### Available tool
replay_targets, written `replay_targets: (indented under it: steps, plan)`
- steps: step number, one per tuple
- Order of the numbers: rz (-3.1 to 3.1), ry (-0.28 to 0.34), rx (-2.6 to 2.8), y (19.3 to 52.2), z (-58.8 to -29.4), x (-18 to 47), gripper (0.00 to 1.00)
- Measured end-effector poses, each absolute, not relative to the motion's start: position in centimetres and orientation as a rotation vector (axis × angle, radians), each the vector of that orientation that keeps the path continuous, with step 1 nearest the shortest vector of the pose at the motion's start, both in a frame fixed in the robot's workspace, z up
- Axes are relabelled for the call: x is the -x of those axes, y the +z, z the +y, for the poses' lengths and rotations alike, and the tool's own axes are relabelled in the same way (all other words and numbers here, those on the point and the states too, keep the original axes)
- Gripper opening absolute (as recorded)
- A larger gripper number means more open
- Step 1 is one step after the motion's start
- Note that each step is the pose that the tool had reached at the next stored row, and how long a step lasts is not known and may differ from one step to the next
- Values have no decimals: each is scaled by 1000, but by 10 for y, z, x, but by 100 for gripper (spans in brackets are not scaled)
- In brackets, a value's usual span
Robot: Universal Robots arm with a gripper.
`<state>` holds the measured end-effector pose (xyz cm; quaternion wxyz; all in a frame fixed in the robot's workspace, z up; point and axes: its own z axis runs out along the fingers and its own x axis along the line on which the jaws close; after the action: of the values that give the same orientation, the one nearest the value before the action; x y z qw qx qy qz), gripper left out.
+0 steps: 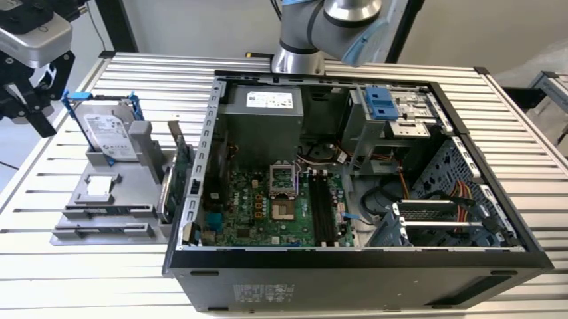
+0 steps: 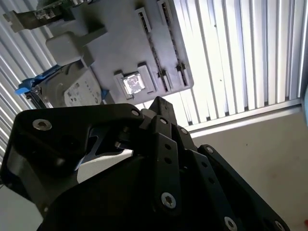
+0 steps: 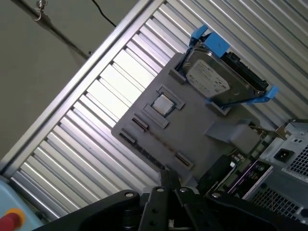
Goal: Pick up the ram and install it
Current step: 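Pick up the ram and move it above insertion slot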
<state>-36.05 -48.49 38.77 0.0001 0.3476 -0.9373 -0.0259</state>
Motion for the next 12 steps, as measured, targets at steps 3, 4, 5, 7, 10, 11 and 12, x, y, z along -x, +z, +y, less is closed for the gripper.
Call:
replay_targets:
  steps: [3,4,5,7,10,11,12]
  plan:
    - [-2934,-81,-1119,388,-485,360,0]
    - [-2930,-81,-1129,388,-485,360,0]
    - [-2926,-81,-1138,388,-485,360,0]
    - [-2919,-81,-1156,388,-485,360,0]
    - [-2905,-81,-1187,388,-485,360,0]
    - [-2901,-81,-1198,388,-485,360,0]
    - [-2896,-81,-1209,388,-485,360,0]
